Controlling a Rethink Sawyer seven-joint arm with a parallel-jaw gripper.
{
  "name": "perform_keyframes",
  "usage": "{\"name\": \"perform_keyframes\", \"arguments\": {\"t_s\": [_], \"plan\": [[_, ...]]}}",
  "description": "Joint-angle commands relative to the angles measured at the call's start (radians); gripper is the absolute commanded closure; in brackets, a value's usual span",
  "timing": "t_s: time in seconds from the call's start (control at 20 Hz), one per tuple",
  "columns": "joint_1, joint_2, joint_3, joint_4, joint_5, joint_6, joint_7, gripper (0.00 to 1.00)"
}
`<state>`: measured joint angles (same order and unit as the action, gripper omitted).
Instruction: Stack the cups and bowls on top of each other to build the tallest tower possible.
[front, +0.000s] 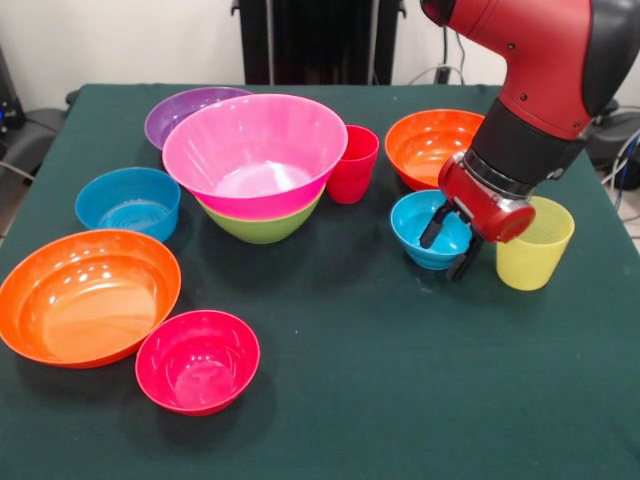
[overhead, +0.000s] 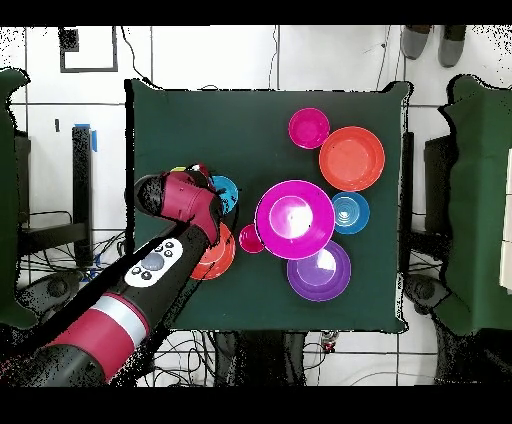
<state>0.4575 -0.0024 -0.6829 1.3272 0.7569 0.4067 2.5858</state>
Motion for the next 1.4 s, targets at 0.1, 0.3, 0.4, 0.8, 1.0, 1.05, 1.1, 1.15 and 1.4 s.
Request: {"name": "perform_keyframes", "arguments": {"t_s": [0.1,0.3,0.4,0.8,1.0,1.05,1.1,1.15,1.4], "plan": [[0.002,0.049,0.15,-0.017,-0.034,0.053,0.137,0.0],[-0.003,0.046,0.152,-0.016,-0.039,0.057,0.127,0.0],[-0.006,0.043,0.152,-0.014,-0.041,0.057,0.123,0.0],[-0.01,0.037,0.151,-0.01,-0.043,0.055,0.118,0.0],[-0.011,0.037,0.15,-0.016,-0.044,0.064,0.117,1.0],[-0.014,0.034,0.155,-0.013,-0.042,0.066,0.117,1.0],[-0.016,0.031,0.16,-0.011,-0.039,0.067,0.117,1.0],[-0.016,0.031,0.16,-0.011,-0.04,0.066,0.115,1.0],[-0.012,0.043,0.144,-0.022,-0.047,0.065,0.117,1.0]]}}
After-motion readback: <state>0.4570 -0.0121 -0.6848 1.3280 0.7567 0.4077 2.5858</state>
